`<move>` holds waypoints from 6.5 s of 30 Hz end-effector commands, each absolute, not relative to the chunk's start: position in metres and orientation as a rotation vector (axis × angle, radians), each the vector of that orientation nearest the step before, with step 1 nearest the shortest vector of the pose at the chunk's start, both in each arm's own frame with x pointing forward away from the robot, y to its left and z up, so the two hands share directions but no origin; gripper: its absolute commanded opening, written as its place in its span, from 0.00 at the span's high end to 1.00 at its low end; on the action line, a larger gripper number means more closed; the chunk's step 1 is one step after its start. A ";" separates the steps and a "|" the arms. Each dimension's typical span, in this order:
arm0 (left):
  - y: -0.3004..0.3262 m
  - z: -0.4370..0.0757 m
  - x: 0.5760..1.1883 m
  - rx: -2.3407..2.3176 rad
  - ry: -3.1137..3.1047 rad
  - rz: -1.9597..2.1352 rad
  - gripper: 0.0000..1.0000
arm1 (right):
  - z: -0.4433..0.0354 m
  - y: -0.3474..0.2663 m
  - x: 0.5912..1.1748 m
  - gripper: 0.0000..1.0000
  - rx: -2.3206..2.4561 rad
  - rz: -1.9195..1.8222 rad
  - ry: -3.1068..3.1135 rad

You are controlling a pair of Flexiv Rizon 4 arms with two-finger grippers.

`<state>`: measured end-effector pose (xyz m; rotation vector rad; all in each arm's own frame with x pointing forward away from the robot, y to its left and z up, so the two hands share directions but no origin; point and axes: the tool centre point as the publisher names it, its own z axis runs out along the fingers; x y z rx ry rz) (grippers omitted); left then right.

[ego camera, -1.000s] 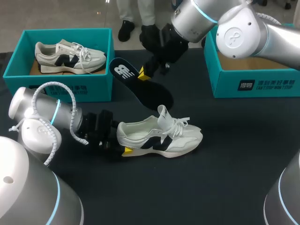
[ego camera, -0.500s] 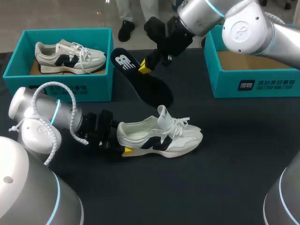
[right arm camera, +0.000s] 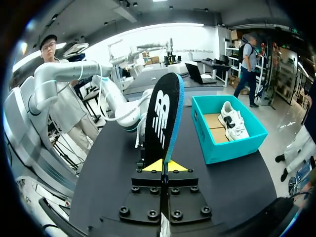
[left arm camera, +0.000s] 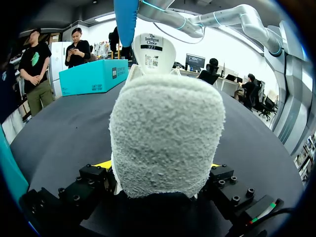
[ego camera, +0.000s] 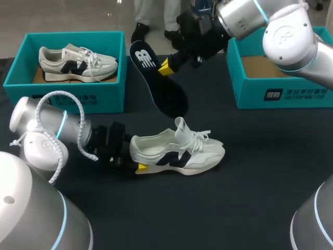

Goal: Take the shoe out of the shoebox, open the shoe tongue, remove and reinsert the insole, then place the shoe into the shoebox

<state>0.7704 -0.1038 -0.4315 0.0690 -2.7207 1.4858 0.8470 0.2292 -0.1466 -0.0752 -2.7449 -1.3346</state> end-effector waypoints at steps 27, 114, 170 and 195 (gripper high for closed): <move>-0.108 -0.440 0.771 0.071 -2.725 1.481 1.00 | -0.098 0.210 0.847 1.00 -0.439 -1.375 -2.569; -0.108 -0.440 0.771 0.071 -2.725 1.481 1.00 | -0.040 0.140 0.730 1.00 -0.978 -1.527 -2.321; -0.108 -0.440 0.771 0.071 -2.725 1.481 1.00 | -0.048 0.123 0.715 1.00 -1.029 -1.506 -2.313; -0.108 -0.440 0.771 0.071 -2.725 1.481 0.00 | -0.048 0.123 0.715 1.00 -1.029 -1.506 -2.313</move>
